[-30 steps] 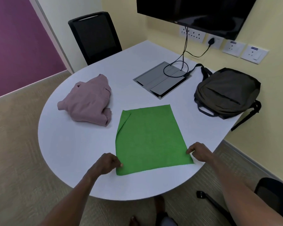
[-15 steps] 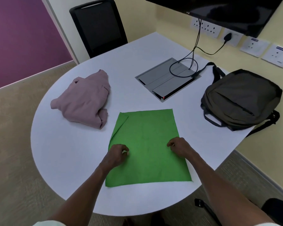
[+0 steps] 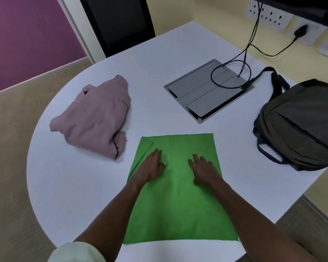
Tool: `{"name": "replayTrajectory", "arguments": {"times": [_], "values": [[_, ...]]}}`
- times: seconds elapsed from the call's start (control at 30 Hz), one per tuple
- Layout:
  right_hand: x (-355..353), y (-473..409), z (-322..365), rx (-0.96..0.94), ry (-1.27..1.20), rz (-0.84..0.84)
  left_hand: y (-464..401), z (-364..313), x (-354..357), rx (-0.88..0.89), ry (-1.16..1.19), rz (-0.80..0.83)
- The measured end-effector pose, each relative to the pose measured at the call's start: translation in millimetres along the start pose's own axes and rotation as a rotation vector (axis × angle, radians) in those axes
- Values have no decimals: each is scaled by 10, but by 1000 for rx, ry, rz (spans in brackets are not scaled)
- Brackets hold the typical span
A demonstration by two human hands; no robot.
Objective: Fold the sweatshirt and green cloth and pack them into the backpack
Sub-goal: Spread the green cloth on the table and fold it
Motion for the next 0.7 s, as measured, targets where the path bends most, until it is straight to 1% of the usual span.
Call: {"name": "replayTrajectory", "arguments": {"times": [0.07, 0.13, 0.2, 0.27, 0.37, 0.47, 0.57, 0.63, 0.7], "values": [[50, -19, 40, 9, 41, -38, -86, 85, 78, -30, -30, 24], [64, -30, 55, 12, 49, -47, -146, 157, 76, -21, -124, 16], [46, -36, 66, 2, 58, -45, -210, 275, -29, -8, -212, -26], [32, -40, 77, 3, 52, -51, -263, 488, -230, -50, -243, -97], [28, -39, 80, 19, 26, -63, -308, 798, -604, -130, -211, -191], [32, -32, 96, 14, 19, -72, -338, 852, -811, -70, -137, -219], [33, -20, 98, 17, 13, -79, -271, 891, -767, -24, -210, -216], [25, -2, 97, 19, 14, -80, -179, 926, -623, -15, -270, -186], [35, 20, 96, 20, 8, -82, -77, 948, -489, -19, -259, -169]]}}
Point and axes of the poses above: each hand's wrist, its own y-axis away from the middle knuckle, its own x-axis out of the palm, z = x × y, the point moved 9 cm from there along -y, towards the middle knuckle, and after that the axes turned 10 degrees about y, right-handed, at the moved point
